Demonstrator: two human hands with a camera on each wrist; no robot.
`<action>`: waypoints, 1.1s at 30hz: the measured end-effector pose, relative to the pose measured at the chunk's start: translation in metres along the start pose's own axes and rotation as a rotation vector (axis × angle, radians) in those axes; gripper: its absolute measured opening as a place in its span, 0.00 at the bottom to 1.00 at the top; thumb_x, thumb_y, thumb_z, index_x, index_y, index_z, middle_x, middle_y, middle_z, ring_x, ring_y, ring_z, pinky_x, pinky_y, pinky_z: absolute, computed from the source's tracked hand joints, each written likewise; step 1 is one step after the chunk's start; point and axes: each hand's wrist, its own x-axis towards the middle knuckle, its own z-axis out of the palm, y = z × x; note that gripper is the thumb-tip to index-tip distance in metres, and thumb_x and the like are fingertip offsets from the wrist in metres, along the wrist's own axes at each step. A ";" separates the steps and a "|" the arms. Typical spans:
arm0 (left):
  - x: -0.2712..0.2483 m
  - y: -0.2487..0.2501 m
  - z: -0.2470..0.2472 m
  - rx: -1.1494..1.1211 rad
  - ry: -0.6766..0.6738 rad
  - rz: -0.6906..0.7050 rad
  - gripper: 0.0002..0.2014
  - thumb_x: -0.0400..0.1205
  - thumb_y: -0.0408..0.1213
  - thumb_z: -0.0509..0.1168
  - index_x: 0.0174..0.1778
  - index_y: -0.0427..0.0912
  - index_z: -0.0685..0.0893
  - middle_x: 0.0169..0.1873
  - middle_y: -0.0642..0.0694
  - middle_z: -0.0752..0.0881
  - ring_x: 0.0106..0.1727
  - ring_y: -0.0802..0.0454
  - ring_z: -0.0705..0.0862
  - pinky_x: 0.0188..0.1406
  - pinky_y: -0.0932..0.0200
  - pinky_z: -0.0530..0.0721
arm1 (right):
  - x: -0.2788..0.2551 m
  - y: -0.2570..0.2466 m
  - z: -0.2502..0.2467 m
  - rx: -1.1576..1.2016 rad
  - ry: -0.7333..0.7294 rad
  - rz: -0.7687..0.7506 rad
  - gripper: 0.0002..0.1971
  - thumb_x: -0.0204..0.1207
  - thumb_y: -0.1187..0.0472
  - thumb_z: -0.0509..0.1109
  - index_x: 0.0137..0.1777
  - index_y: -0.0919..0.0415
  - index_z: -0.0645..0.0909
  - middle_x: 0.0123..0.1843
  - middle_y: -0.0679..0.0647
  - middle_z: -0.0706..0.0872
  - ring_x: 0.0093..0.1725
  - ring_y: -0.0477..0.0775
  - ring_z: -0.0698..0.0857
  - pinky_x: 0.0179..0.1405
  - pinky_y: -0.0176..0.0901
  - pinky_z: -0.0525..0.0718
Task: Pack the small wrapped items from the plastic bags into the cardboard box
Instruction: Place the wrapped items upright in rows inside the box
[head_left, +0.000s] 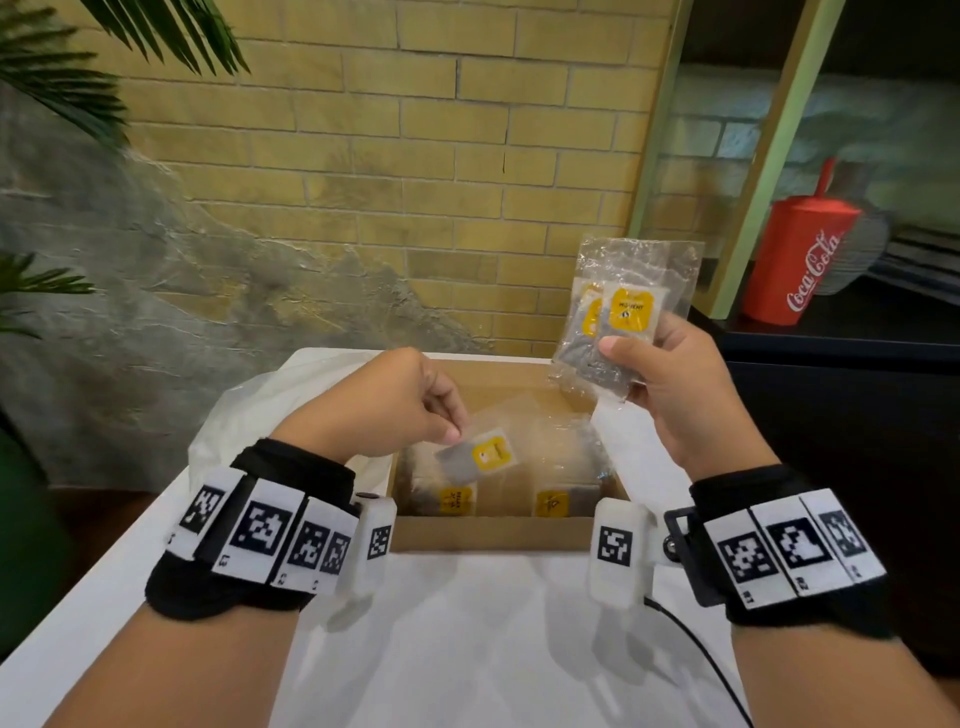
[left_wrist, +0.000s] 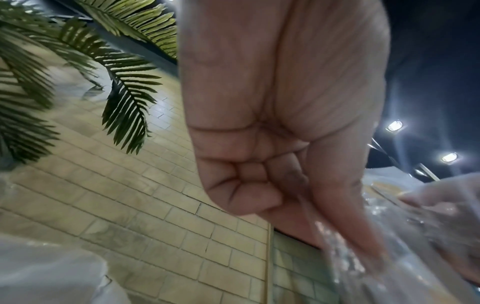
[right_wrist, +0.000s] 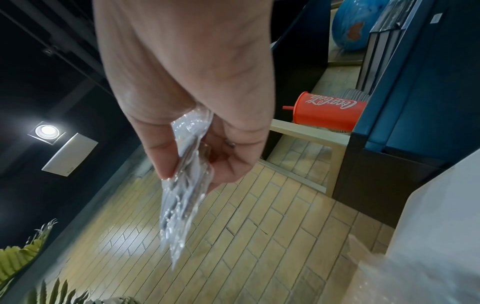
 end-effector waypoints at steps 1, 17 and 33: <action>0.000 -0.001 0.001 0.026 -0.017 -0.001 0.09 0.70 0.28 0.75 0.31 0.48 0.89 0.28 0.49 0.89 0.26 0.67 0.80 0.32 0.72 0.77 | 0.000 0.000 0.000 -0.006 -0.006 -0.001 0.10 0.76 0.69 0.66 0.50 0.54 0.83 0.48 0.51 0.90 0.46 0.45 0.89 0.39 0.36 0.85; 0.008 -0.010 0.015 0.398 -0.134 -0.150 0.15 0.70 0.25 0.70 0.27 0.53 0.85 0.32 0.59 0.79 0.45 0.53 0.83 0.49 0.58 0.84 | -0.003 0.001 0.005 -0.063 -0.082 0.020 0.11 0.76 0.69 0.66 0.48 0.52 0.84 0.48 0.51 0.90 0.45 0.46 0.90 0.46 0.43 0.88; 0.002 0.027 0.027 -0.699 -0.049 0.014 0.15 0.80 0.41 0.67 0.62 0.57 0.76 0.57 0.52 0.86 0.56 0.55 0.86 0.42 0.58 0.86 | -0.010 0.006 0.029 0.041 -0.299 0.106 0.13 0.75 0.71 0.67 0.59 0.64 0.80 0.48 0.54 0.90 0.42 0.46 0.89 0.36 0.35 0.86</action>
